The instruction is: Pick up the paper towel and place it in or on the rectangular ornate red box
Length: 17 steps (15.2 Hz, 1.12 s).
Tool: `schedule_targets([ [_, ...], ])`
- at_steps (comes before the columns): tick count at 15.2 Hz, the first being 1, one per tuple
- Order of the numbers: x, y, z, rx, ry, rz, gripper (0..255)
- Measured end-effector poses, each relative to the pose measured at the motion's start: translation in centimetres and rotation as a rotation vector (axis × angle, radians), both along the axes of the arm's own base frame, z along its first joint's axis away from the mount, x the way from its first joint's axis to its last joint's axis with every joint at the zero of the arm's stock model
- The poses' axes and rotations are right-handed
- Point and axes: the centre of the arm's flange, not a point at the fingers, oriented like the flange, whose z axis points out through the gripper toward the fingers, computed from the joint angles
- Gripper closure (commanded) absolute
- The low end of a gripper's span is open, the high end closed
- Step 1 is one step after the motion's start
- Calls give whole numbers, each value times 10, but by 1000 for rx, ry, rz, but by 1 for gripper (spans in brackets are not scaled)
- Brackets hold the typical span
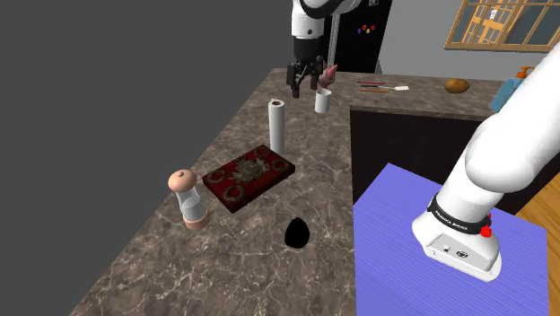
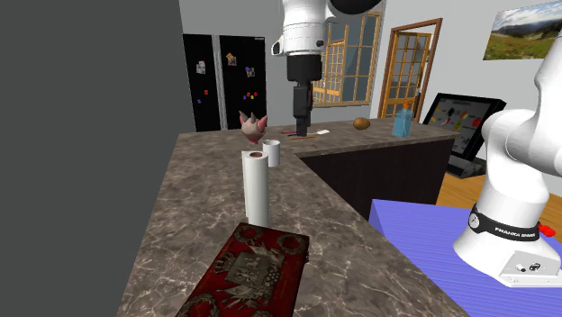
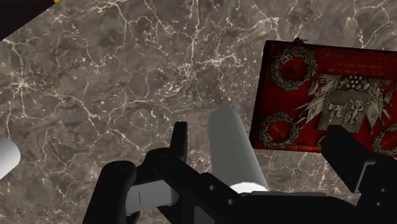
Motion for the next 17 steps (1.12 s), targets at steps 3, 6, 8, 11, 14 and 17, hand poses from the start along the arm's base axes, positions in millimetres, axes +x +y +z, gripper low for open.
schedule_targets([
  [3, 35, 9, -11, -7, -1, -2, 0],
  [6, 75, 11, -25, -15, -3, -4, 0],
  [8, 99, 13, -29, -20, -3, -5, 0],
  [11, 129, 16, -44, -26, -4, -7, 0],
  [14, 137, 16, -56, -27, -4, -7, 0],
  [17, 137, 17, -72, -28, -4, -7, 0],
])
